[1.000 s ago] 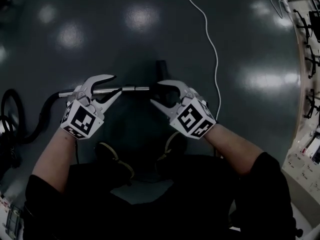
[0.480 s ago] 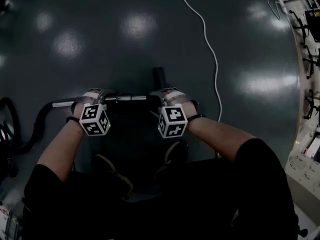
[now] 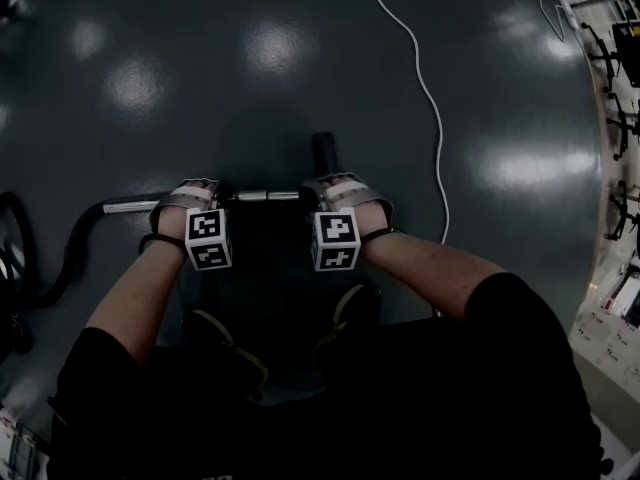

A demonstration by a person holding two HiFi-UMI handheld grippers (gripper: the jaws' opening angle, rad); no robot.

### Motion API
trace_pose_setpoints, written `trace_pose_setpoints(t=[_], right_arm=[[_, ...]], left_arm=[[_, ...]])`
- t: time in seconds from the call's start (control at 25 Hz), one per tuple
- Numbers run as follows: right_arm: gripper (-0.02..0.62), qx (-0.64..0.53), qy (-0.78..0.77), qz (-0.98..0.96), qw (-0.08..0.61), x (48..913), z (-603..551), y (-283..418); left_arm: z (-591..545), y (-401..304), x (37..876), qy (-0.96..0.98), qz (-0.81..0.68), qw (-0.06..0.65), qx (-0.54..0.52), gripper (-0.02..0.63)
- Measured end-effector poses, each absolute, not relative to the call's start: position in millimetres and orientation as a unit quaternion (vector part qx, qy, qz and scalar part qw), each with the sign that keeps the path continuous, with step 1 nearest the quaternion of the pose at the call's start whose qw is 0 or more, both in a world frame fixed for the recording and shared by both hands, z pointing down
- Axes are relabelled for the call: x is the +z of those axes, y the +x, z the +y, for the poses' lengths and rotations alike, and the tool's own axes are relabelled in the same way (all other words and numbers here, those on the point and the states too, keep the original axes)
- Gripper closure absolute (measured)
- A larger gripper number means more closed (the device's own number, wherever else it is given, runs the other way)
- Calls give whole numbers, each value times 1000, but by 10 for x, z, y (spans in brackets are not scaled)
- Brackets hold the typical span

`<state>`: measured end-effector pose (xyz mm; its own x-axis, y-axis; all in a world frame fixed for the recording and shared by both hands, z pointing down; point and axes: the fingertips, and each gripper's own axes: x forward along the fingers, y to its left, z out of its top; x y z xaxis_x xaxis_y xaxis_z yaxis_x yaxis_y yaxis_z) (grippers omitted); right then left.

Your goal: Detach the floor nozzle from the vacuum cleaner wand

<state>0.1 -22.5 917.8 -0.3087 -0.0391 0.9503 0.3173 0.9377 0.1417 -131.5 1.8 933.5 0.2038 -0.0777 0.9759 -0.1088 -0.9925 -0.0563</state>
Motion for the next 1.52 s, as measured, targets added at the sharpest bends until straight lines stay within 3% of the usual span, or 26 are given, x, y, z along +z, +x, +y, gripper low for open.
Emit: trace_pose_setpoints(t=[0.12, 0.24, 0.44, 0.6, 1.2, 1.32, 1.52], right_arm=[[368, -171, -75, -786, 590, 9227, -291, -3], [405, -174, -65, -790, 585, 9159, -301, -5], [414, -193, -51, -806, 558, 8858, -332, -137], [420, -215, -44, -786, 578, 8779, -476, -151], [430, 168, -220, -755, 594, 8607, -256, -140], [432, 102, -192, -775, 593, 8599, -272, -178], [439, -104, -93, -762, 632, 8682, -450, -112]], left_arm=[[-16, -1338, 9381, 772, -78, 34, 630, 434], [-3, -1344, 9322, 767, -77, 44, 636, 436], [-16, -1433, 9123, 764, -78, 50, 638, 436], [-113, -1468, 9017, 759, -95, 54, 642, 436], [-100, -1452, 8960, 768, -84, 60, 632, 436], [-113, -1444, 8956, 771, -80, 64, 628, 434], [-144, -1434, 8899, 775, -79, 78, 622, 436]])
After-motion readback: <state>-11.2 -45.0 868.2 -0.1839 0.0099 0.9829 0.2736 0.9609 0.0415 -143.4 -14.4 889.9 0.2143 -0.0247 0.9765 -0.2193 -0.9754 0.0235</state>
